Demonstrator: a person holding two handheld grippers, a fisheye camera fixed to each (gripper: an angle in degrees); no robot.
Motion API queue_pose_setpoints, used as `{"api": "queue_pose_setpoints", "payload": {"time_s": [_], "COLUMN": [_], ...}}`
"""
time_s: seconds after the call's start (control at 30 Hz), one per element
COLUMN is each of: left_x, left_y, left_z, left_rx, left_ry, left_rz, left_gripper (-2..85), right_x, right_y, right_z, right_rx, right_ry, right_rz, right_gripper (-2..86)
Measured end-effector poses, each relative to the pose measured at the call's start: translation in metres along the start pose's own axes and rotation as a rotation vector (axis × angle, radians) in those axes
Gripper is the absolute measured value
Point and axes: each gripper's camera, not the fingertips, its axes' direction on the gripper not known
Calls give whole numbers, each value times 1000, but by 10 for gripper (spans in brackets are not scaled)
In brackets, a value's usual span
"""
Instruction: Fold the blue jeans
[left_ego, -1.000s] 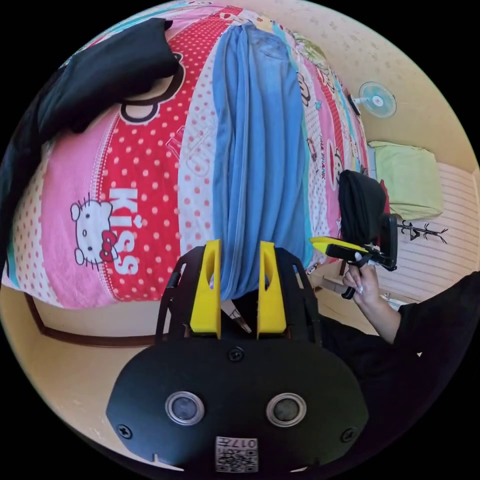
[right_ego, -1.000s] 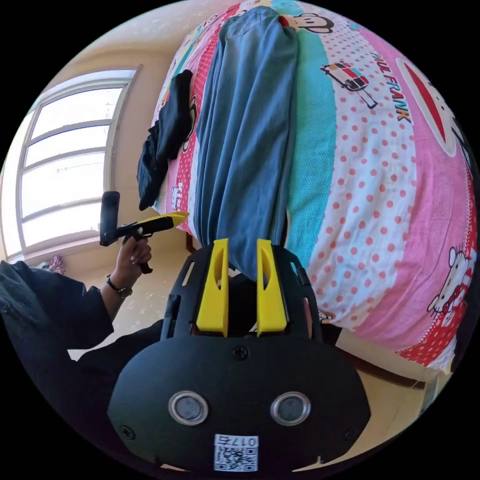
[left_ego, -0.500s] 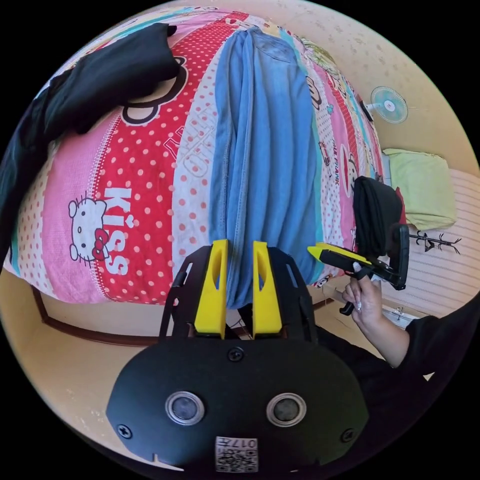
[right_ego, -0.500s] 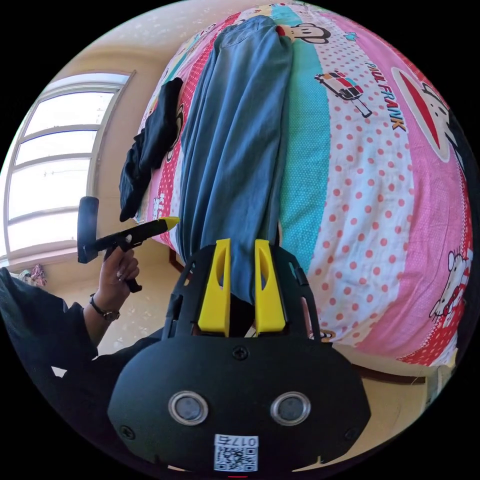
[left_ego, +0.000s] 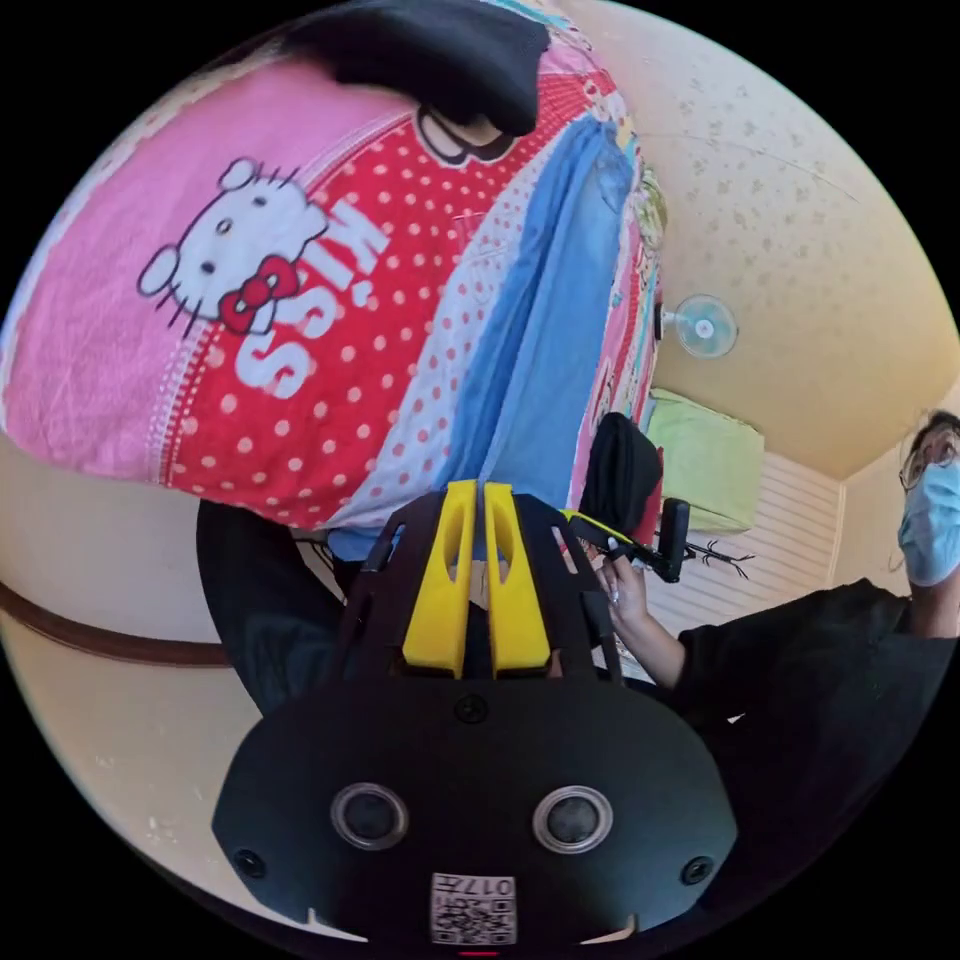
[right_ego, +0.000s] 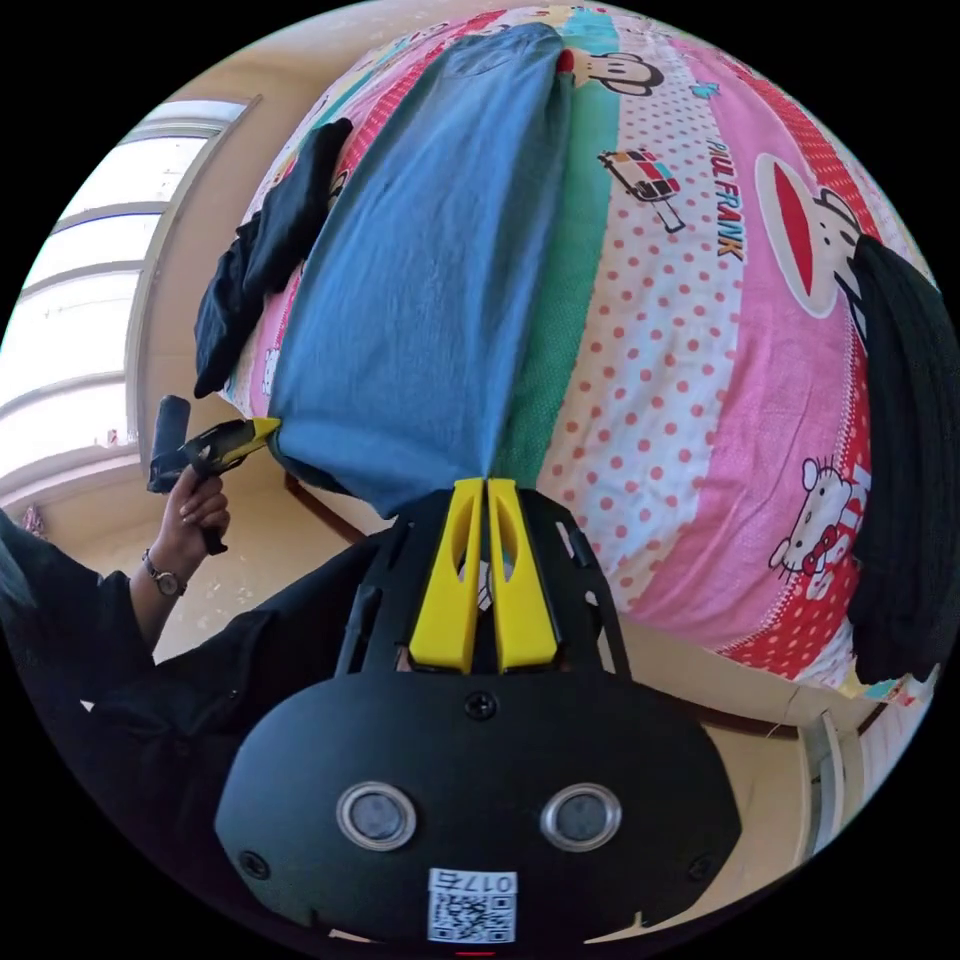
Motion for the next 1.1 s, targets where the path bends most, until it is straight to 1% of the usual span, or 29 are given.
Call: {"api": "queue_pose_setpoints", "payload": {"time_s": [0.07, 0.2, 0.27, 0.33, 0.4, 0.43, 0.57, 0.6, 0.67, 0.77, 0.87, 0.97, 1.03, 1.1], "left_x": [-6, 5, 14, 25, 36, 44, 58, 59, 60, 61, 59, 52, 44, 39], "left_y": [-2, -10, -16, -28, -32, -32, -30, -29, -28, -27, -26, -25, -26, -25], "left_z": [7, 12, 6, 4, 2, -1, -1, 2, 7, 12, 9, 0, -13, -24], "left_rx": [-22, -77, -61, -80, -64, -47, -39, -39, -52, -67, -63, -45, -16, 10], "left_ry": [-16, -157, -174, -192, -197, -180, -151, -159, -155, -98, -68, -44, -20, -12], "left_rz": [-8, 36, 73, 123, 173, 204, 245, 247, 246, 247, 242, 209, 177, 157], "left_gripper": [3, 68, 84, 91, 89, 87, 88, 90, 94, 95, 91, 90, 90, 91], "right_x": [6, 1, 1, -5, -26, -33, -101, -122, -148, -172, -176, -174, -177, -187], "right_y": [-9, -37, -62, -93, -154, -172, -311, -353, -411, -492, -544, -559, -557, -562], "right_z": [8, -19, -30, -47, -64, -66, -80, -82, -85, -86, -70, -58, -60, -64], "right_rx": [-32, 85, 124, 202, 286, 293, 393, 415, 455, 486, 415, 375, 408, 410], "right_ry": [-5, 88, 66, 26, -14, -20, -73, -76, -38, 19, 18, 47, 60, 27], "right_rz": [56, 97, 98, 73, -17, -38, -217, -267, -288, -214, -120, -14, 3, -15], "right_gripper": [21, 50, 63, 68, 73, 74, 81, 82, 84, 90, 84, 41, 26, 15]}}
